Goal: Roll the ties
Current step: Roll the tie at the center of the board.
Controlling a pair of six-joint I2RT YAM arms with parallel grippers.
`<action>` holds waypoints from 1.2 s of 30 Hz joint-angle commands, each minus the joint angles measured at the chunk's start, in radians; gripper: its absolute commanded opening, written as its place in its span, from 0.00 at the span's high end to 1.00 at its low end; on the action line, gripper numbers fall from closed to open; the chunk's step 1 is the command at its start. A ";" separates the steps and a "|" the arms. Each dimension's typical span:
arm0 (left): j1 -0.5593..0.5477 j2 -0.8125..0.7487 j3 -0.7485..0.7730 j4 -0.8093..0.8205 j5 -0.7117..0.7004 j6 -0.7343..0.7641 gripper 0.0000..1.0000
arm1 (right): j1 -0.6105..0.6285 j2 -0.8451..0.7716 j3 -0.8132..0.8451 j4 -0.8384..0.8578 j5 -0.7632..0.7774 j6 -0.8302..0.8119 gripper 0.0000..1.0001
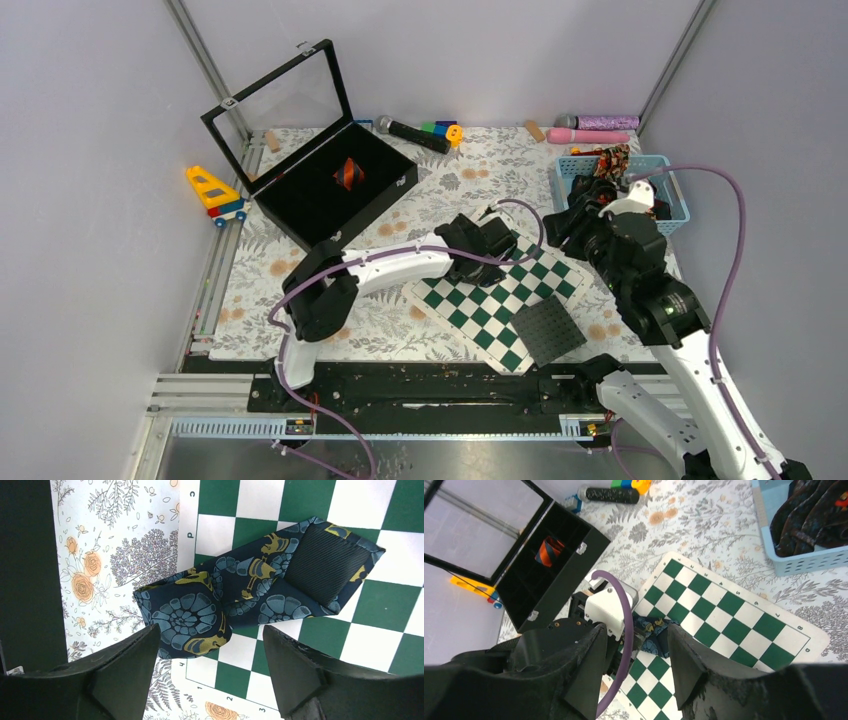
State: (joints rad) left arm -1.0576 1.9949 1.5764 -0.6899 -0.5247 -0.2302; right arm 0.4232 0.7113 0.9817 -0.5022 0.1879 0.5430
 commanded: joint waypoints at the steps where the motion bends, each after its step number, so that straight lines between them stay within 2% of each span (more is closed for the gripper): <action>1: 0.008 -0.070 -0.018 0.051 0.027 -0.031 0.22 | -0.006 -0.026 0.088 -0.024 0.102 -0.015 0.45; 6: 0.017 -0.104 -0.054 0.080 0.048 -0.049 0.22 | -0.006 -0.026 0.144 -0.060 0.128 -0.026 0.44; 8: 0.026 -0.130 -0.073 0.091 0.057 -0.054 0.22 | -0.006 -0.005 0.175 -0.109 0.192 -0.036 0.45; 10: 0.049 -0.180 -0.101 0.107 0.077 -0.073 0.22 | -0.006 0.033 0.194 -0.145 0.258 -0.067 0.45; 12: 0.091 -0.254 -0.156 0.146 0.115 -0.101 0.22 | -0.006 0.060 0.201 -0.158 0.252 -0.090 0.45; 14: 0.144 -0.348 -0.236 0.215 0.170 -0.125 0.22 | -0.006 0.086 0.186 -0.136 0.183 -0.101 0.45; 20: 0.329 -0.623 -0.541 0.480 0.354 -0.189 0.20 | -0.006 0.224 0.058 0.044 -0.177 -0.100 0.50; 25: 0.494 -0.747 -0.731 0.692 0.560 -0.310 0.18 | -0.001 0.361 -0.025 0.221 -0.381 -0.001 0.51; 28: 0.561 -0.795 -0.814 0.793 0.638 -0.378 0.18 | 0.027 0.453 -0.050 0.310 -0.443 0.057 0.52; 33: 0.607 -0.847 -0.877 0.868 0.664 -0.393 0.17 | 0.121 0.606 -0.062 0.440 -0.486 0.122 0.55; 36: 0.620 -0.823 -0.891 0.901 0.700 -0.411 0.16 | 0.166 0.696 -0.054 0.523 -0.519 0.162 0.62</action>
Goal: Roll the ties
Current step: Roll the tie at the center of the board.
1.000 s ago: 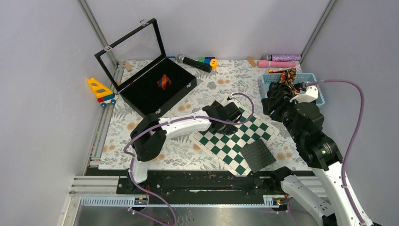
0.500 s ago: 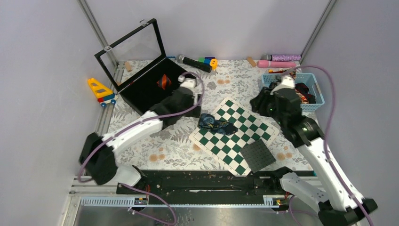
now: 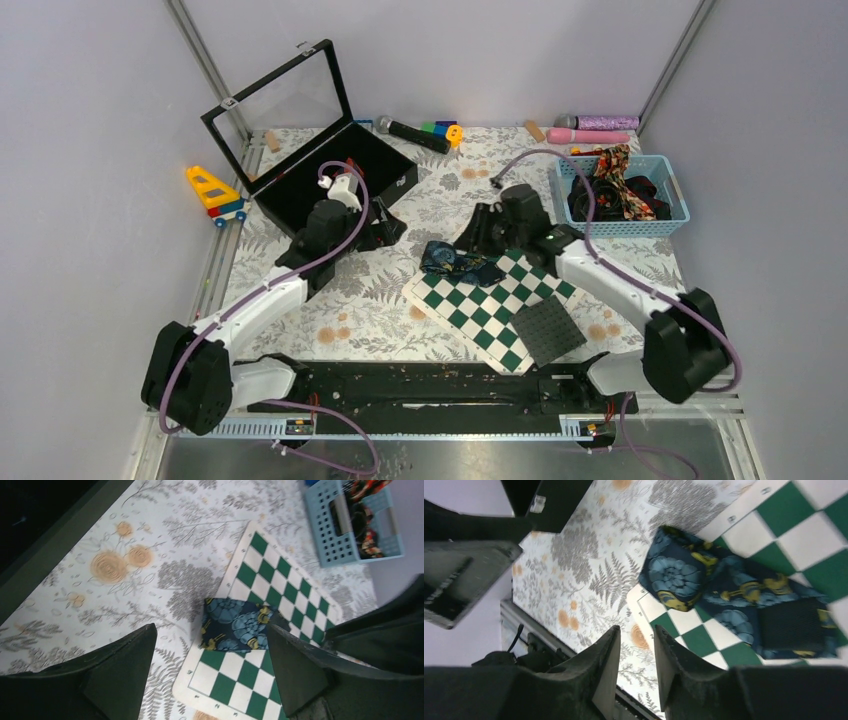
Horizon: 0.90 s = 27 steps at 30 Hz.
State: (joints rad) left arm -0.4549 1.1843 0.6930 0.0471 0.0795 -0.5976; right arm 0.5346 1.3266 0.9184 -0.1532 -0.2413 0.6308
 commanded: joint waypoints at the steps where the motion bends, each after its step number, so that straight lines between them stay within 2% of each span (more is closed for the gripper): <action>1: 0.019 -0.004 -0.019 0.184 0.111 -0.053 0.16 | 0.064 0.106 0.013 0.198 -0.095 0.086 0.65; 7: 0.022 0.088 -0.062 0.336 0.199 -0.105 0.17 | 0.075 0.229 0.042 0.250 -0.100 0.112 0.81; 17: 0.024 0.231 -0.052 0.416 0.249 -0.113 0.20 | 0.075 0.325 0.064 0.241 -0.054 0.115 0.85; 27: 0.020 0.333 -0.067 0.495 0.271 -0.133 0.22 | 0.075 0.329 0.069 0.198 0.025 0.088 0.86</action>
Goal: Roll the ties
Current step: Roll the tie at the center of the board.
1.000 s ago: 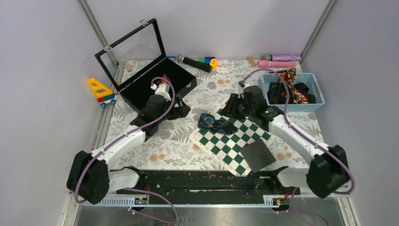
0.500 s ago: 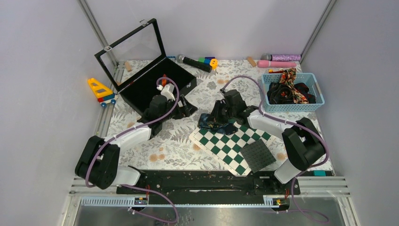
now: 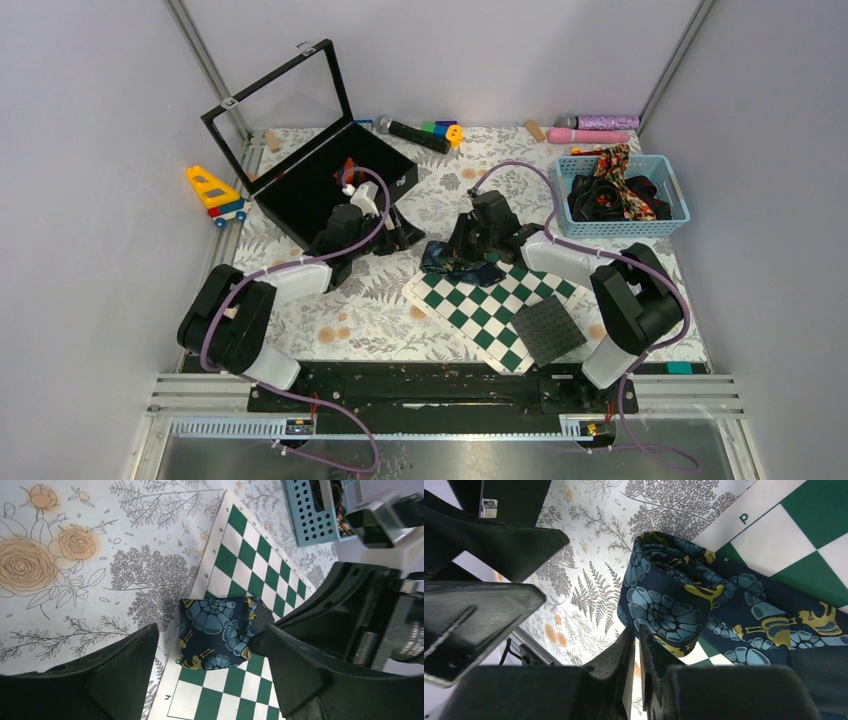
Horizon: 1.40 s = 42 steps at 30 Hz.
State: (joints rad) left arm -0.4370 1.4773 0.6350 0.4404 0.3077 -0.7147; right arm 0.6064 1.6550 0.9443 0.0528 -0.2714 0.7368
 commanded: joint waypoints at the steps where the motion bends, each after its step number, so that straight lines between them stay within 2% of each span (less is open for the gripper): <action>1: 0.002 0.051 -0.008 0.113 0.048 -0.018 0.22 | 0.003 0.001 0.043 -0.013 0.062 -0.020 0.86; 16: -0.038 0.155 -0.002 0.162 0.065 -0.026 0.23 | 0.003 0.031 0.045 -0.047 0.111 -0.053 0.86; 20: -0.051 0.189 0.013 0.177 0.080 -0.026 0.23 | 0.004 0.026 0.050 -0.106 0.140 -0.062 0.86; 21: -0.054 0.197 0.017 0.178 0.084 -0.026 0.24 | 0.004 0.023 0.051 -0.114 0.145 -0.063 0.84; 23: -0.058 0.214 0.024 0.187 0.095 -0.029 0.24 | 0.003 0.021 0.053 -0.125 0.151 -0.067 0.86; 34: -0.086 0.255 0.047 0.230 0.120 -0.052 0.24 | 0.004 0.017 0.050 -0.152 0.157 -0.073 0.86; 39: -0.099 0.278 0.061 0.233 0.130 -0.057 0.31 | 0.004 0.011 0.048 -0.158 0.167 -0.078 0.86; 42: -0.107 0.286 0.061 0.234 0.131 -0.057 0.32 | 0.003 0.010 0.047 -0.158 0.168 -0.078 0.86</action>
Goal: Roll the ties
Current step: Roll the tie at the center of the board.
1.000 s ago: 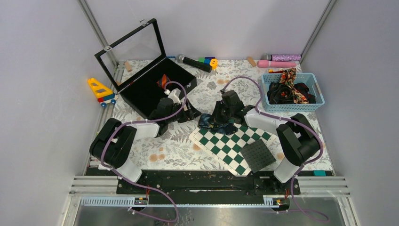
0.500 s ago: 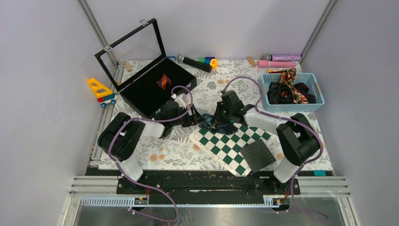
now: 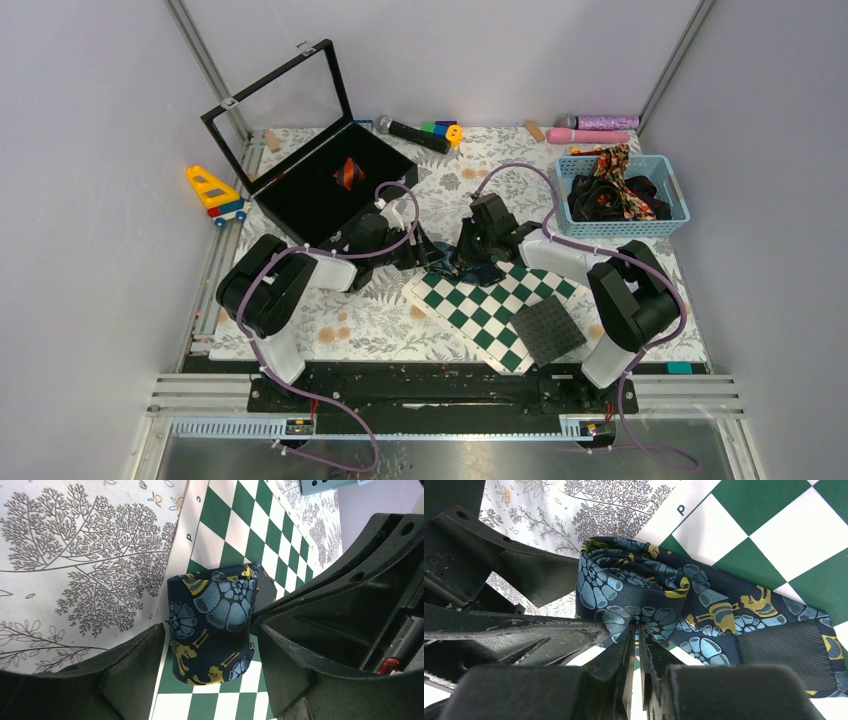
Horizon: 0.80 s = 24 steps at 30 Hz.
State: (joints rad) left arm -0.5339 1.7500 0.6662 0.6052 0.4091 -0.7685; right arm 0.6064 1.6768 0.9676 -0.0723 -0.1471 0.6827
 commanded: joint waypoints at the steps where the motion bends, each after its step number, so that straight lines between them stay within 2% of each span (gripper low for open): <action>1: -0.011 0.015 0.031 0.069 0.030 -0.003 0.32 | 0.003 -0.012 0.023 -0.034 0.046 -0.023 0.86; 7: -0.016 0.030 0.038 0.072 0.027 -0.003 0.33 | 0.003 -0.011 0.021 -0.033 0.041 -0.024 0.86; 16: -0.022 0.054 0.047 0.091 0.034 -0.017 0.43 | 0.004 -0.013 0.019 -0.031 0.034 -0.033 0.85; 20: -0.028 0.061 0.060 0.091 0.045 -0.017 0.51 | 0.003 -0.015 0.019 -0.031 0.026 -0.035 0.85; 24: -0.031 0.058 0.064 0.080 0.039 -0.014 0.54 | 0.003 -0.032 0.019 -0.032 0.023 -0.036 0.85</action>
State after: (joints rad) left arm -0.5541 1.8034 0.6918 0.6270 0.4259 -0.7864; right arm 0.6064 1.6768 0.9676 -0.0780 -0.1413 0.6655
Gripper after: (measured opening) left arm 0.481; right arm 0.147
